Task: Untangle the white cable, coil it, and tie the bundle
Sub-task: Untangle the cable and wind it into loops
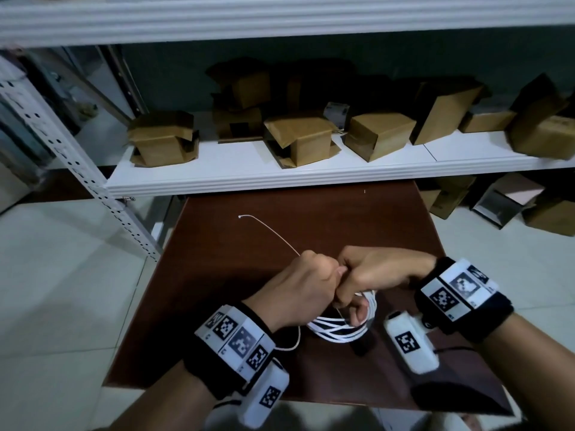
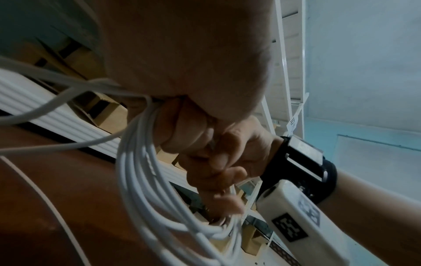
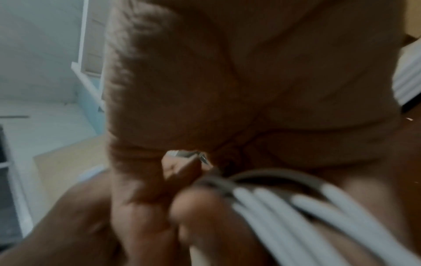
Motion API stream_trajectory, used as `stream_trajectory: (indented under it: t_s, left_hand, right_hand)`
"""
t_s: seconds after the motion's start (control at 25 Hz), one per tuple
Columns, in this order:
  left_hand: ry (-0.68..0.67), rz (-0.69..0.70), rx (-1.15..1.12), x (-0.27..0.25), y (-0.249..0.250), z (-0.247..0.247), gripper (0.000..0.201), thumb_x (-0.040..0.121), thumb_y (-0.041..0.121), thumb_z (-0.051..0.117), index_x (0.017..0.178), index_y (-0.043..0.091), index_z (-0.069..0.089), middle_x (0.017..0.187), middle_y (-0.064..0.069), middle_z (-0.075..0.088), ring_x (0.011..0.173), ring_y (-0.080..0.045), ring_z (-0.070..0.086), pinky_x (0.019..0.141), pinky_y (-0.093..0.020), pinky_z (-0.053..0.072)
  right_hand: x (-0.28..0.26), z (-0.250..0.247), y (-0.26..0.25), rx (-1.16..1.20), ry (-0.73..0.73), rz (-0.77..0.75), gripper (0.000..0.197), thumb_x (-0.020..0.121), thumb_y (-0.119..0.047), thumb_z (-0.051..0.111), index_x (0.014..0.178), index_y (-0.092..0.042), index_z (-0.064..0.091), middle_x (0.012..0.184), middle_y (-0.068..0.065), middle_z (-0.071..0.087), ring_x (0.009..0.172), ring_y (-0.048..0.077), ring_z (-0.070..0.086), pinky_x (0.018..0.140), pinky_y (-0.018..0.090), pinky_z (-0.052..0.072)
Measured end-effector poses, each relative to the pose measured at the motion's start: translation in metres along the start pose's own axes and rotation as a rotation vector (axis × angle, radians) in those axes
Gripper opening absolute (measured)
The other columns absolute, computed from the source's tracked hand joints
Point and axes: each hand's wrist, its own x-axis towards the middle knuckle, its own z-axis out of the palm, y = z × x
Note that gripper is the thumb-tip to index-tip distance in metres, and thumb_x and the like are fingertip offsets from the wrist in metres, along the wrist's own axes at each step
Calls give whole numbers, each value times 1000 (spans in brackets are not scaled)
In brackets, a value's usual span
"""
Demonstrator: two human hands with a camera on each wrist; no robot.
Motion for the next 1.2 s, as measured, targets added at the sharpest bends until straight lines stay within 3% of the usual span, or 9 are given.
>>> stream_trajectory:
  t_s: [0.08,0.2,0.36,0.44,0.56,0.72,0.84,1.0,1.2]
  left_hand:
    - [30,-44,6,3,-6,0,38,110,34,40,75,23,46,93,-17,69,90,-35,66,81,-41,51]
    - [76,-106,-76,9,-17,-4,18,108,35,42,95,24,49,87,-4,63,81,-25,60,73,-37,44]
    - [-14,-183,-568,13,-27,-21,13,108,25,55,101,14,52,63,0,43,49,-11,37,46,-24,30]
    - [-52,-85,-808,11,-31,-31,19,104,18,63,105,4,51,56,-3,36,43,-11,29,41,-21,25]
    - [-25,48,-796,10,-38,-38,21,103,16,65,106,-2,55,54,-6,41,43,-18,48,48,-25,38]
    - [4,98,-790,9,-50,-40,24,105,21,57,110,0,68,78,-15,70,78,-27,70,74,-29,57]
    - [36,85,-751,9,-51,-41,36,106,35,47,117,10,70,96,-20,78,86,-24,73,67,-26,57]
    - [285,6,-780,16,-55,-34,37,104,33,60,105,-2,71,98,-37,72,79,-32,72,64,-21,57]
    - [505,-34,-694,23,-61,-37,15,103,9,64,89,9,71,72,-15,77,52,-22,68,50,-23,50]
  right_hand:
    - [7,6,-4,-87,142,24,27,77,-10,69,51,-8,64,54,19,64,51,22,64,56,25,48]
    - [16,20,-7,-119,296,34,34,90,-8,58,56,-13,57,42,-2,55,37,12,53,42,21,41]
    - [18,22,-11,31,296,-55,31,93,-4,59,63,-11,58,45,-3,45,36,10,41,38,20,31]
    - [15,15,-14,144,355,-86,41,92,-6,64,55,-14,49,46,0,36,36,12,32,40,23,23]
    - [8,7,-16,307,457,-94,51,93,-9,67,52,-18,38,45,2,30,35,14,26,43,22,17]
    - [-6,-5,-19,538,517,-126,47,97,-6,64,56,-15,44,46,-3,32,36,10,23,40,15,18]
    - [-11,-14,-19,596,547,-127,47,99,-10,63,57,-16,42,46,-5,32,36,11,25,38,16,18]
    - [-12,-14,-21,594,558,-141,47,100,-14,62,60,-15,37,43,-6,30,35,11,25,37,15,20]
    - [-9,-16,-17,640,617,-138,48,99,-15,64,60,-17,37,46,-4,29,35,11,26,39,15,20]
